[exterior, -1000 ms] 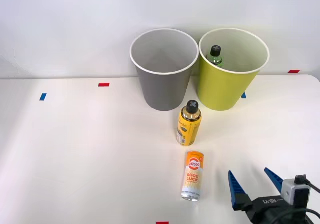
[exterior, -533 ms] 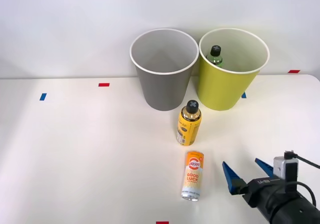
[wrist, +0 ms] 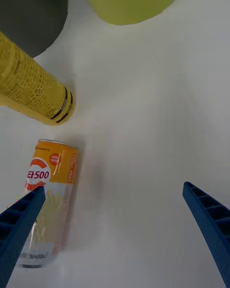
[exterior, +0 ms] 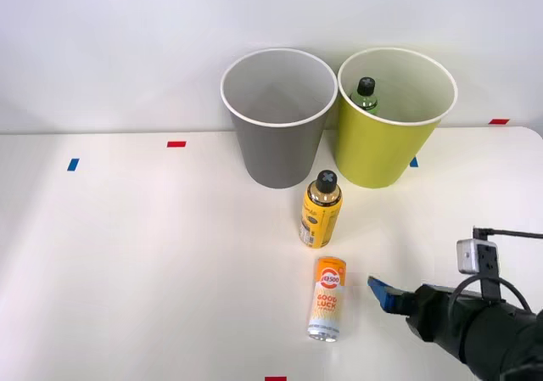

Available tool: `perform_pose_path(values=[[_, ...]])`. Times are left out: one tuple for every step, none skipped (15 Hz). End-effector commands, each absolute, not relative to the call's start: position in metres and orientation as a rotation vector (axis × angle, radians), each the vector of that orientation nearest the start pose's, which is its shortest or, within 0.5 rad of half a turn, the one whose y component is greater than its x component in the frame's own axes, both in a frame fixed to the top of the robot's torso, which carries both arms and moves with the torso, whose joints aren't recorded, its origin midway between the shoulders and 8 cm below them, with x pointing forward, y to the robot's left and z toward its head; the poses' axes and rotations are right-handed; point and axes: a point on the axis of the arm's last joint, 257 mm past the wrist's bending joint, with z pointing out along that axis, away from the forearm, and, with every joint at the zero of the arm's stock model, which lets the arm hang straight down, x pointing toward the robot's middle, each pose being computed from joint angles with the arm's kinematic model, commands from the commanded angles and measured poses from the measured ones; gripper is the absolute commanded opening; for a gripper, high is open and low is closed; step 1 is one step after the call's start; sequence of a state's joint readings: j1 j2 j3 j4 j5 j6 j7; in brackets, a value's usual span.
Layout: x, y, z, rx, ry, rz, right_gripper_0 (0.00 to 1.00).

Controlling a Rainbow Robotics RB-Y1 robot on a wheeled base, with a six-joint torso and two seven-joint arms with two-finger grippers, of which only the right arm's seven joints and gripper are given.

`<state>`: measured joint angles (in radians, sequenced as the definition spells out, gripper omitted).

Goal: Put cans in the gray bin, plastic bottles in the light green bin

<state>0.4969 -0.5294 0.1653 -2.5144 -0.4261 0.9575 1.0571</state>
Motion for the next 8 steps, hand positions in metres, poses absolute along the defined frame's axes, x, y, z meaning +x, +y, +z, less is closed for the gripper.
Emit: perform_pose_path(values=[[0.324, -0.17, -0.244, 0.183, 2.284, 0.547, 1.0], [0.323, -0.169, -0.246, 0.197, 2.294, 0.546, 1.0], [0.321, -0.167, -0.251, 0.226, 2.307, 0.534, 1.0], [0.316, -0.164, -0.258, 0.281, 2.329, 0.545, 1.0], [0.314, -0.161, -0.261, 0.304, 2.346, 0.542, 1.0], [0.316, -0.156, -0.261, 0.318, 2.356, 0.538, 1.0], [0.316, -0.15, -0.26, 0.351, 2.361, 0.561, 1.0], [0.317, -0.141, -0.258, 0.354, 2.361, 0.587, 1.0]])
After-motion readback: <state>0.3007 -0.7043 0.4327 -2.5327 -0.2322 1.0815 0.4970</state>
